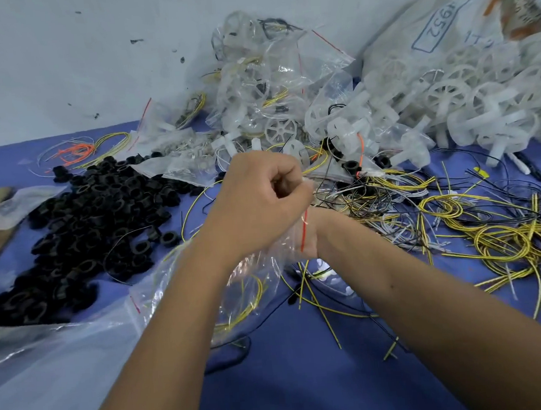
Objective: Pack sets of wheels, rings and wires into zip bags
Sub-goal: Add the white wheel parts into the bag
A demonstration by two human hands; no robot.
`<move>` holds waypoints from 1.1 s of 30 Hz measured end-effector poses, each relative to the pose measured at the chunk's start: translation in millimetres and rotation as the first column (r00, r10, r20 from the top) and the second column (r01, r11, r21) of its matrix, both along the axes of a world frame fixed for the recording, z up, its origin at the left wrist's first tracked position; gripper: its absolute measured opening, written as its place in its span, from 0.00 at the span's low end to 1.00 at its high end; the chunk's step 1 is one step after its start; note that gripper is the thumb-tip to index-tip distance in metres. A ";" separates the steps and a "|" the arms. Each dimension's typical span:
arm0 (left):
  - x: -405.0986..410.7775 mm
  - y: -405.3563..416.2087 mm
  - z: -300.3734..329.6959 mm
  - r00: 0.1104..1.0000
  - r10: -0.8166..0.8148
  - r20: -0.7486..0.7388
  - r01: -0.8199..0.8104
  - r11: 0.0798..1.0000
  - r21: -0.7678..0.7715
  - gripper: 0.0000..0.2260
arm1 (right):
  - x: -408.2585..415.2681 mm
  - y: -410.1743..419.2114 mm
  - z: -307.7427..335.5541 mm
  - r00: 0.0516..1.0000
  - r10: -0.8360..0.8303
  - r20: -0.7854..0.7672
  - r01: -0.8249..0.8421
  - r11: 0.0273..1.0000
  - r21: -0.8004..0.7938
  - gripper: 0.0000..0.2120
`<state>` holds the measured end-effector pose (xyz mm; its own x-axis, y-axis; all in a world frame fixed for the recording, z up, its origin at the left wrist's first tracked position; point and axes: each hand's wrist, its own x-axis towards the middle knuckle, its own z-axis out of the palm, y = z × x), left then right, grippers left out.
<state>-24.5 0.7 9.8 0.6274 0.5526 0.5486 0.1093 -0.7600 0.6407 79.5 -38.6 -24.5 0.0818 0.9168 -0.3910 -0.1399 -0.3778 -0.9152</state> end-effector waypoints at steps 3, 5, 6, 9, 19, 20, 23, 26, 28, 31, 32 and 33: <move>0.3 11.1 -18.5 0.992 0.119 -0.040 -0.118 0.993 0.029 0.14 | -17.5 0.1 -2.0 0.997 -0.048 -0.069 0.054 0.994 0.095 0.25; 2.3 11.9 -32.5 0.980 0.201 -0.004 -0.201 0.979 0.027 0.13 | -21.3 2.3 -3.5 0.952 -0.109 -0.284 0.159 0.974 0.158 0.24; 3.1 10.9 -37.9 0.970 0.239 0.036 -0.240 0.970 0.022 0.13 | -18.1 4.0 -6.4 0.932 -0.093 -0.349 0.165 0.969 0.182 0.26; 6.0 7.3 -46.5 0.918 0.356 0.174 -0.357 0.934 -0.031 0.14 | -8.7 3.5 -1.9 0.961 -0.055 -0.269 0.110 0.975 0.195 0.14; 11.7 10.1 -93.1 0.770 0.422 -0.479 -0.432 0.897 0.097 0.31 | 50.6 -22.1 -7.6 0.877 -0.276 0.393 0.141 0.930 0.340 0.10; 11.6 10.4 -97.1 0.726 0.413 -0.550 -0.431 0.896 0.103 0.31 | 59.8 -25.4 -6.5 0.849 -0.352 0.395 0.214 0.911 0.353 0.09; 11.4 10.6 -102.2 0.633 0.397 -0.665 -0.418 0.898 0.138 0.36 | 92.3 -36.7 -5.2 0.587 -0.558 0.587 0.313 0.825 0.471 0.07; 12.4 10.6 -104.3 0.561 0.408 -0.720 -0.428 0.888 0.169 0.35 | 120.6 -52.4 -9.4 0.323 -0.556 0.766 0.276 0.830 0.486 0.11; 13.2 10.4 -102.8 0.545 0.412 -0.730 -0.444 0.881 0.166 0.33 | 131.0 -62.3 -13.8 0.272 -0.513 0.814 0.246 0.855 0.457 0.14; 15.1 7.3 -97.2 0.598 0.422 -0.681 -0.479 0.870 0.118 0.30 | 138.2 -69.9 -19.6 0.246 -0.408 0.879 0.197 0.909 0.367 0.17; 15.7 6.1 -94.7 0.657 0.435 -0.616 -0.493 0.866 0.086 0.28 | 139.7 -70.7 -20.5 0.228 -0.370 0.901 0.187 0.924 0.333 0.18; 16.0 4.5 -91.1 0.729 0.454 -0.513 -0.503 0.863 0.048 0.25 | 140.5 -71.3 -20.8 0.211 -0.339 0.917 0.186 0.935 0.303 0.18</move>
<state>-8.5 5.2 -81.4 0.4338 0.8839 0.1750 0.7593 -0.4632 0.4570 220.0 -109.9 -45.3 0.5630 0.7874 0.2511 0.7785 -0.4034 -0.4808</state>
